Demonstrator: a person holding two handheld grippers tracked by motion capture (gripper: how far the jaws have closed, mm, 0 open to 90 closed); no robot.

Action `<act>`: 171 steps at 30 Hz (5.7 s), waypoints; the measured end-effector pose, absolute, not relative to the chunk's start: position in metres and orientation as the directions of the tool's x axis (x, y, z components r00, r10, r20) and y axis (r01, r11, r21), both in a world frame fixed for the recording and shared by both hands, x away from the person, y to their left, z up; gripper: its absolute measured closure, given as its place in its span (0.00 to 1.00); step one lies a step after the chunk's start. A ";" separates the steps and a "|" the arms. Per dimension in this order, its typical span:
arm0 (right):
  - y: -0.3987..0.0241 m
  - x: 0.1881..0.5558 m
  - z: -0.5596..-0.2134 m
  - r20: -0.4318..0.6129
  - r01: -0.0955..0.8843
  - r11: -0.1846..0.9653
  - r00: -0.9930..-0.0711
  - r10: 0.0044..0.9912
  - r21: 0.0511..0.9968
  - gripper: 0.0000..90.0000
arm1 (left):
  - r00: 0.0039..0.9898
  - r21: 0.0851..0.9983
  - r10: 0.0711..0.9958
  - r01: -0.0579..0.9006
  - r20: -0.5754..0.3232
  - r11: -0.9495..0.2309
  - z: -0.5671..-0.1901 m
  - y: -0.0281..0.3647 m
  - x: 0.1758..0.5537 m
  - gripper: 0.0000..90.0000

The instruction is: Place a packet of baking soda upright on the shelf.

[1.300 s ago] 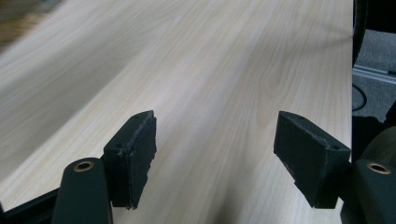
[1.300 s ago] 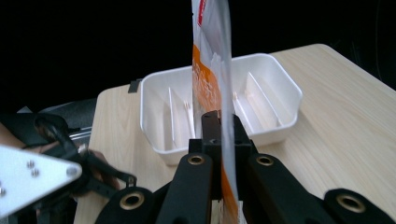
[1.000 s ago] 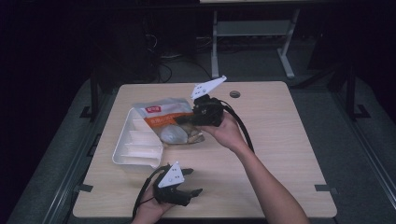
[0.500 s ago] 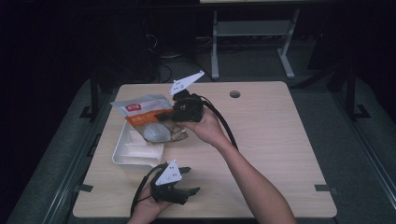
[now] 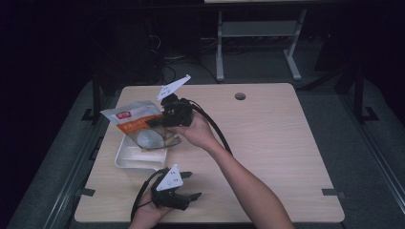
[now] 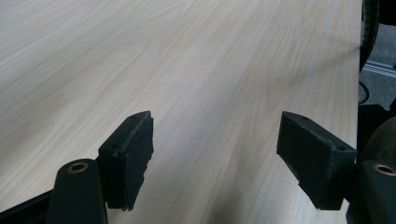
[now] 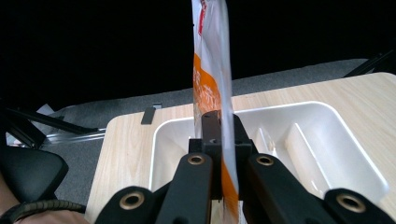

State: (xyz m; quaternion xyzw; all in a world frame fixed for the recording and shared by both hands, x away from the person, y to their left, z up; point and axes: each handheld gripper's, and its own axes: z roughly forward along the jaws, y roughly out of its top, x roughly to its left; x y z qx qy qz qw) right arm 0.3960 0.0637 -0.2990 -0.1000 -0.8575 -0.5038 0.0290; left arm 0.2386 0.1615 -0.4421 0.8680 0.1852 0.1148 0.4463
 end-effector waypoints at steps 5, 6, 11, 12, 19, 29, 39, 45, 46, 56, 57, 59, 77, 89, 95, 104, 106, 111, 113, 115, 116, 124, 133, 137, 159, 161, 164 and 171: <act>0.076 0.397 -0.307 0.164 0.208 0.476 -0.978 0.133 0.854 1.00 | 0.905 0.814 0.424 0.221 0.034 -0.538 -0.444 0.164 0.239 0.29; 0.081 0.397 -0.310 0.171 0.212 0.477 -0.977 0.128 0.853 1.00 | 0.907 0.813 0.419 0.217 0.037 -0.541 -0.444 0.165 0.239 0.29; 0.093 0.398 -0.318 0.177 0.215 0.484 -0.976 0.123 0.848 1.00 | 0.904 0.818 0.426 0.222 0.031 -0.530 -0.444 0.167 0.240 0.29; 0.095 0.398 -0.319 0.179 0.216 0.483 -0.976 0.122 0.849 1.00 | 0.904 0.818 0.427 0.224 0.029 -0.529 -0.444 0.168 0.240 0.29; 0.106 0.401 -0.332 0.209 0.242 0.471 -0.970 0.122 0.848 1.00 | 0.902 0.818 0.430 0.227 0.028 -0.529 -0.443 0.169 0.240 0.29; 0.113 0.406 -0.356 0.265 0.293 0.438 -0.956 0.126 0.850 1.00 | 0.902 0.818 0.431 0.224 0.032 -0.530 -0.444 0.170 0.240 0.28; 0.113 0.409 -0.384 0.316 0.348 0.397 -0.938 0.145 0.849 0.99 | 0.900 0.820 0.435 0.229 0.027 -0.525 -0.444 0.170 0.240 0.28; 0.113 0.407 -0.384 0.265 0.316 0.438 -0.948 0.174 0.842 0.99 | 0.899 0.820 0.436 0.228 0.029 -0.524 -0.444 0.171 0.240 0.28; 0.111 0.407 -0.384 0.255 0.307 0.457 -0.951 0.174 0.835 0.98 | 0.900 0.820 0.435 0.228 0.028 -0.525 -0.444 0.170 0.240 0.28; 0.103 0.409 -0.389 0.239 0.293 0.543 -0.956 0.170 0.787 0.80 | 0.900 0.820 0.435 0.229 0.027 -0.524 -0.444 0.170 0.240 0.28; 0.101 0.409 -0.390 0.244 0.295 0.546 -0.955 0.166 0.784 0.79 | 0.900 0.820 0.435 0.228 0.028 -0.524 -0.444 0.170 0.240 0.28; 0.099 0.408 -0.392 0.245 0.291 0.560 -0.957 0.158 0.776 0.81 | 0.900 0.821 0.435 0.228 0.027 -0.524 -0.444 0.170 0.240 0.28; 0.095 0.403 -0.404 0.242 0.292 0.581 -0.956 0.165 0.759 0.98 | 0.900 0.821 0.434 0.228 0.027 -0.524 -0.444 0.169 0.241 0.28; 0.092 0.400 -0.410 0.245 0.300 0.584 -0.954 0.173 0.754 0.99 | 0.901 0.818 0.433 0.229 0.027 -0.528 -0.445 0.168 0.241 0.28; 0.091 0.399 -0.414 0.248 0.304 0.584 -0.953 0.176 0.752 0.99 | 0.901 0.817 0.433 0.229 0.027 -0.529 -0.445 0.167 0.241 0.28; 0.089 0.398 -0.418 0.243 0.308 0.582 -0.951 0.189 0.752 0.99 | 0.901 0.816 0.433 0.229 0.028 -0.530 -0.445 0.167 0.241 0.28; 0.089 0.397 -0.418 0.246 0.312 0.583 -0.950 0.192 0.750 0.99 | 0.901 0.816 0.432 0.230 0.028 -0.531 -0.445 0.167 0.241 0.28; 0.089 0.397 -0.415 0.240 0.305 0.580 -0.952 0.188 0.756 0.98 | 0.901 0.818 0.433 0.229 0.027 -0.527 -0.444 0.167 0.241 0.28; 0.089 0.397 -0.414 0.241 0.305 0.575 -0.952 0.187 0.759 0.97 | 0.902 0.818 0.432 0.228 0.027 -0.528 -0.444 0.168 0.241 0.28; 0.089 0.397 -0.414 0.243 0.306 0.573 -0.952 0.187 0.760 0.98 | 0.902 0.818 0.432 0.229 0.027 -0.528 -0.444 0.168 0.241 0.28; 0.089 0.397 -0.414 0.243 0.306 0.573 -0.952 0.187 0.760 0.98 | 0.902 0.818 0.432 0.229 0.027 -0.528 -0.444 0.168 0.241 0.28; 0.088 0.396 -0.419 0.235 0.303 0.595 -0.953 0.192 0.744 0.99 | 0.904 0.816 0.428 0.227 0.027 -0.532 -0.444 0.166 0.241 0.28; 0.078 0.396 -0.410 0.256 0.321 0.541 -0.947 0.194 0.778 0.84 | 0.903 0.815 0.430 0.233 0.022 -0.531 -0.445 0.167 0.242 0.28; 0.066 0.396 -0.402 0.257 0.323 0.512 -0.946 0.196 0.796 0.78 | 0.902 0.816 0.432 0.233 0.022 -0.529 -0.445 0.166 0.243 0.28; 0.002 0.397 -0.385 0.261 0.346 0.483 -0.936 0.237 0.804 0.60 | 0.889 0.821 0.458 0.258 0.005 -0.510 -0.444 0.169 0.248 0.27; -0.005 0.397 -0.384 0.264 0.353 0.476 -0.933 0.245 0.805 0.60 | 0.888 0.822 0.460 0.261 0.001 -0.505 -0.444 0.169 0.248 0.27; -0.015 0.397 -0.383 0.264 0.362 0.472 -0.928 0.261 0.804 0.58 | 0.888 0.821 0.461 0.259 0.005 -0.508 -0.443 0.169 0.249 0.27; -0.037 0.396 -0.382 0.263 0.377 0.467 -0.920 0.292 0.800 0.55 | 0.884 0.822 0.467 0.265 0.001 -0.504 -0.443 0.169 0.250 0.27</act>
